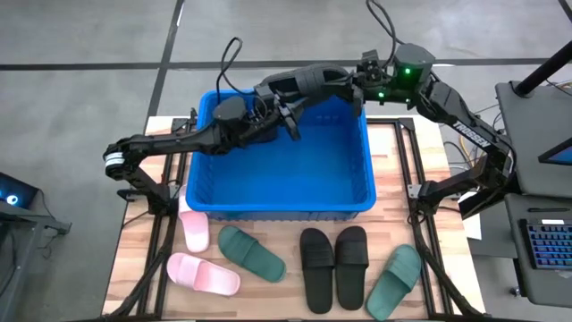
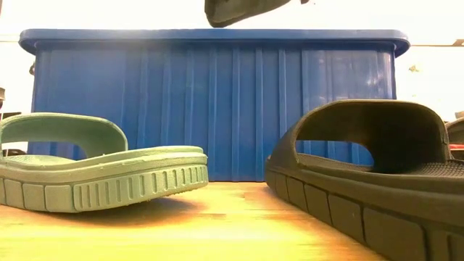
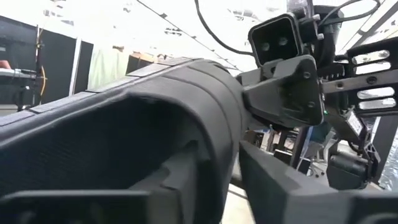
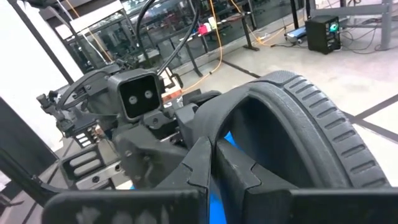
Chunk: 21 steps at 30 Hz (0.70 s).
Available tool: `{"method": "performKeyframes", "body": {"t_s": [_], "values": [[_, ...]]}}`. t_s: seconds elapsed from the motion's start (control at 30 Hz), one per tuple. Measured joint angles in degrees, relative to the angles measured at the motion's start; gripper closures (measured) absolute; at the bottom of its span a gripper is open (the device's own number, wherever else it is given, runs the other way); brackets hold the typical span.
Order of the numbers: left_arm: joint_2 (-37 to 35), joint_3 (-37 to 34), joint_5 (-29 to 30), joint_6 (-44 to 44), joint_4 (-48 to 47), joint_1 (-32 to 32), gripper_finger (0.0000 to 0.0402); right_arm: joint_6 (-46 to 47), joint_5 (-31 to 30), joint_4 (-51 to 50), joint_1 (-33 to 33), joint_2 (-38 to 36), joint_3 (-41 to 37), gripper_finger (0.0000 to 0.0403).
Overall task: Pick and place slides into bin
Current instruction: Put the black slide into the blue container
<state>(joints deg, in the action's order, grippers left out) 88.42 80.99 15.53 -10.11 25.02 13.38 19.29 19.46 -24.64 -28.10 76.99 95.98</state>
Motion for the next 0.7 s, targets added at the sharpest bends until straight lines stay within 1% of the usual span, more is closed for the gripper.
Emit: {"method": "performKeyframes", "body": {"t_s": [0.1,0.17,0.47,0.57,0.7], "values": [[0.0,0.0,-0.6,0.0,0.0,0.1,0.0374,0.0,0.0,0.0,0.4,0.0,0.0,0.0394],[0.0,0.0,-1.1,0.0,0.0,0.1,0.0392,0.0,0.0,0.0,0.4,0.0,0.0,0.0394],[-0.5,0.0,-2.0,0.0,-0.3,0.3,0.0400,-0.3,-1.1,0.0,0.4,0.0,0.0,0.0394],[-1.5,-0.1,-2.3,0.0,-1.6,0.3,0.0401,-2.5,-1.2,0.0,0.2,0.0,0.0,0.0394],[-3.4,-0.1,-2.6,0.0,-5.4,0.3,0.0401,-3.3,-3.1,-0.5,0.1,0.0,0.0,0.0376]]}}
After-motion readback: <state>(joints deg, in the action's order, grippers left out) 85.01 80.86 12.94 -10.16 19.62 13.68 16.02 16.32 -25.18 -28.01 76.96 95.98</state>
